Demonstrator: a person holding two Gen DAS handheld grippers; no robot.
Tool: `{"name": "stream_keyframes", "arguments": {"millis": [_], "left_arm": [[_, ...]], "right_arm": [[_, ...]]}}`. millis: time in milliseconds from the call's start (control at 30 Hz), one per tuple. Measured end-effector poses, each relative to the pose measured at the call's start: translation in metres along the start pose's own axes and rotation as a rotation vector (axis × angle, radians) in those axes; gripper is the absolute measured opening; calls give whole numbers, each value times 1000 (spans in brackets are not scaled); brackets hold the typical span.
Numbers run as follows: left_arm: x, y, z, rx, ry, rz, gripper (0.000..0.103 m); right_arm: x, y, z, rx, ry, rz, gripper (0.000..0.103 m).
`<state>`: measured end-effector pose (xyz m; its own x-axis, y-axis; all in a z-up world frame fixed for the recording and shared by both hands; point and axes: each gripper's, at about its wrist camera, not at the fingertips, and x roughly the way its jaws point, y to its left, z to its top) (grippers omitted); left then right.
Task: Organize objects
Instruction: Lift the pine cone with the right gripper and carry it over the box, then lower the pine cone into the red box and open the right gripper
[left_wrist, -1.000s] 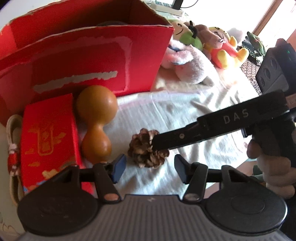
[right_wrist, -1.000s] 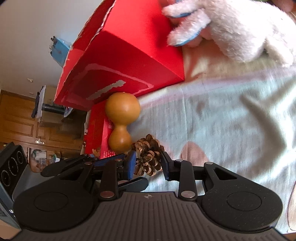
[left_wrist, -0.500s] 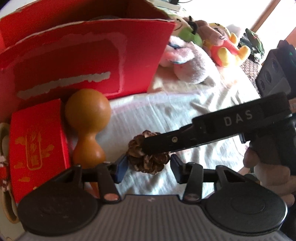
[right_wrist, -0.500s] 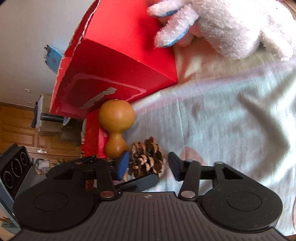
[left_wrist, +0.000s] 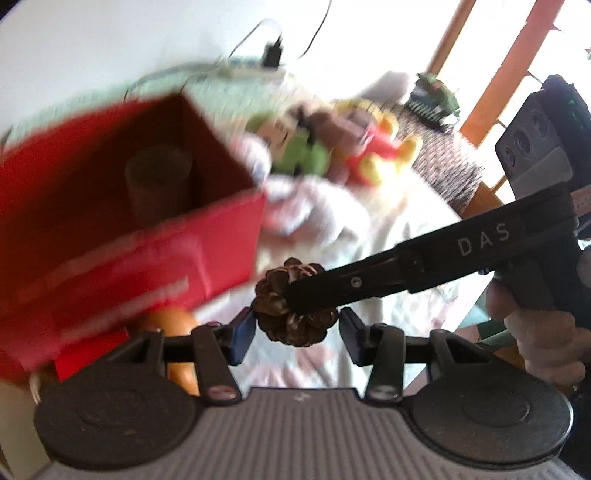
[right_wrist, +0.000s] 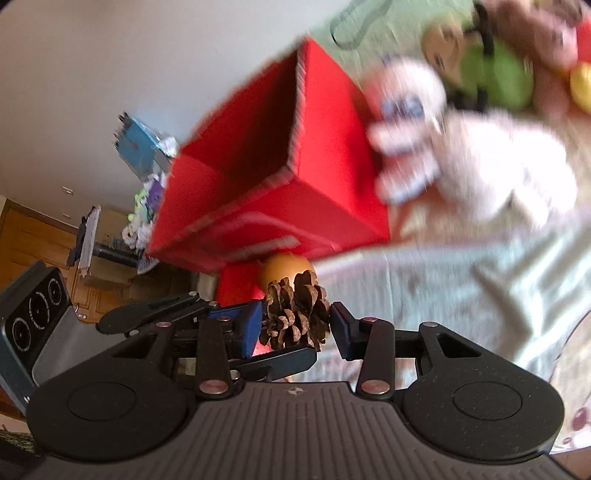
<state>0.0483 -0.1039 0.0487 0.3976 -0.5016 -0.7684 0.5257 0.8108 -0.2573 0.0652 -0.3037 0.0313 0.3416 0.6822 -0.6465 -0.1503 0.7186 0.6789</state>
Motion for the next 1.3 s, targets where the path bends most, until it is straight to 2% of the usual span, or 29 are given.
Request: {"name": "stream_keyframes", "arguments": {"millis": [200, 300, 400, 700, 867, 1000, 1300], "left_arm": [[-31, 22, 38, 33, -117, -32, 47], [-36, 44, 50, 14, -152, -39, 47], [-28, 67, 56, -26, -148, -58, 47], [13, 118, 52, -152, -85, -112, 47], [24, 124, 44, -134, -37, -97, 46], [17, 132, 39, -136, -46, -100, 49], [2, 154, 24, -116, -39, 28, 52]], "right_arm": [[-12, 42, 34, -115, -98, -31, 43], [-2, 57, 52, -162, -108, -60, 43], [16, 67, 68, -205, -94, -112, 43], [75, 70, 98, -195, 42, -256, 43], [97, 80, 105, -253, 90, -392, 43], [119, 88, 110, -318, 151, -487, 43], [168, 95, 110, -482, 320, -653, 43]]}}
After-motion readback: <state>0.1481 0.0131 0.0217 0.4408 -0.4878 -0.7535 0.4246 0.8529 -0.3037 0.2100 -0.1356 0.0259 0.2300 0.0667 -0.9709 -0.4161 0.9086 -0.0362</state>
